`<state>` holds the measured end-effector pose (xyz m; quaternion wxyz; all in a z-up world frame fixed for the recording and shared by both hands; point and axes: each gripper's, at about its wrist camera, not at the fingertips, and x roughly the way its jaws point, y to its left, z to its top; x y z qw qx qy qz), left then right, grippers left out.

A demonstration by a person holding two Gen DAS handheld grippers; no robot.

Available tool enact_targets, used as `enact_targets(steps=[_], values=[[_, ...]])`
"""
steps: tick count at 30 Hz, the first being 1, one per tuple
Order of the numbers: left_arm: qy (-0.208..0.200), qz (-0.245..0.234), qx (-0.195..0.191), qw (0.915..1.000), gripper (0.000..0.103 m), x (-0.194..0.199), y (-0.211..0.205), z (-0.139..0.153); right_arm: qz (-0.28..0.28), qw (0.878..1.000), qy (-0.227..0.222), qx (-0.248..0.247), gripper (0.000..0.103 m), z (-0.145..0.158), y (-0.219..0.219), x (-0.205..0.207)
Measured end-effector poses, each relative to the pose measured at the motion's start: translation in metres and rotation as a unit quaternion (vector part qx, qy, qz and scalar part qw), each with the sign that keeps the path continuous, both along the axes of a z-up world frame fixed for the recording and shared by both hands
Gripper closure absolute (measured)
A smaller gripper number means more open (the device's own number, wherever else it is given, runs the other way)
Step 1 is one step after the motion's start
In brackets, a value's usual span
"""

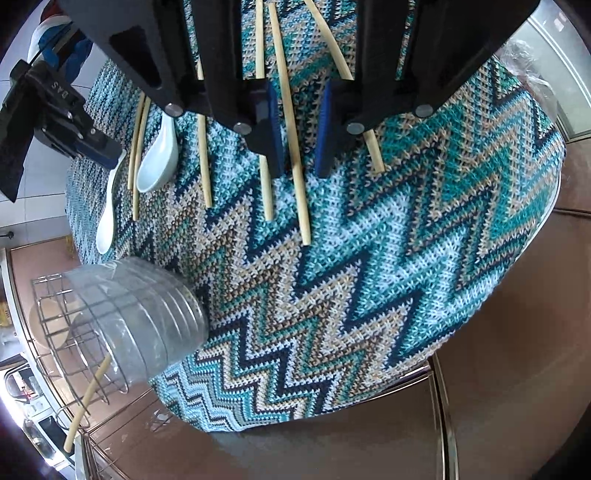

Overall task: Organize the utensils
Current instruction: 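Grasp a bamboo chopstick with the right tool while the left tool grasps another chopstick, then lift both chopsticks and lower them into the clear utensil holder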

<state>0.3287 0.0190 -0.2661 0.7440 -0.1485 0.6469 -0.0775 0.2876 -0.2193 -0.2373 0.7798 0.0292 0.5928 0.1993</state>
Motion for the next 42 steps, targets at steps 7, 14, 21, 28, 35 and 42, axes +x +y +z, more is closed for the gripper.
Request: enact_targets(steps=[7,14,21,28,35,42], values=[[0.004,0.002,0.005,1.0000,0.089,0.008,-0.008,-0.004,0.003,1.000,0.015,-0.015,0.085,-0.015,0.006,0.013],[0.013,0.004,0.016,0.9998,0.093,0.015,-0.010,-0.008,0.012,0.999,0.025,-0.030,0.090,-0.022,0.020,0.022],[0.019,0.013,0.026,0.9994,0.095,0.021,-0.018,-0.010,0.011,0.999,0.030,-0.041,0.094,-0.029,0.026,0.027],[0.016,0.043,0.019,0.9988,0.098,0.016,-0.012,-0.012,0.009,0.999,0.023,-0.037,0.095,-0.025,0.012,0.020],[-0.015,0.064,-0.005,0.9979,0.099,0.002,-0.004,-0.001,-0.003,1.000,-0.006,-0.017,0.097,0.000,0.002,-0.006],[-0.085,0.057,-0.031,0.9943,0.099,-0.037,0.005,0.041,-0.013,0.997,-0.082,0.008,0.097,0.055,-0.003,-0.056]])
